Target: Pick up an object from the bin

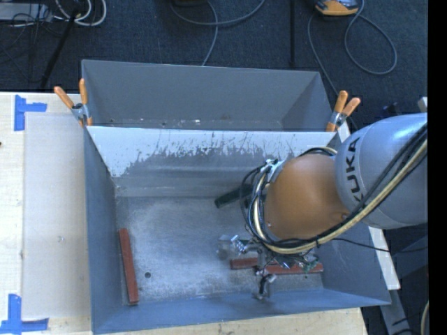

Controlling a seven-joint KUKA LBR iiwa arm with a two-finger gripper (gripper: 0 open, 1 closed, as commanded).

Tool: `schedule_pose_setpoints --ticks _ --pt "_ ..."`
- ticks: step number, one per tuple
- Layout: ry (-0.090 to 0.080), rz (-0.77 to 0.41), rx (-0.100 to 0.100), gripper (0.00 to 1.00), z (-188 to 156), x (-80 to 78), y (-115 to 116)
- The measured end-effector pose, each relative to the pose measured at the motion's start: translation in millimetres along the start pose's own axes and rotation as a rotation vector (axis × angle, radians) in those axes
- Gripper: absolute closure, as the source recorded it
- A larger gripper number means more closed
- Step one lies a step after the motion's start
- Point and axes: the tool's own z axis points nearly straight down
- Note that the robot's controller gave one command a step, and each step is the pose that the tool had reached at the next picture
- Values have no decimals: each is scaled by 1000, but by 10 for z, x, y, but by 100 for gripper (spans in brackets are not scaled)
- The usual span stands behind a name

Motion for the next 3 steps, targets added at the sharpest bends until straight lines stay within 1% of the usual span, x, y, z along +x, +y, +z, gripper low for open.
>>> schedule_pose_setpoints --ticks 1,2,3 --pt "-10 42 3 0 213 216 -546" --pt "-12 41 1 100 192 197 -524" --pt "-15 32 8 100 -1275 251 -600"
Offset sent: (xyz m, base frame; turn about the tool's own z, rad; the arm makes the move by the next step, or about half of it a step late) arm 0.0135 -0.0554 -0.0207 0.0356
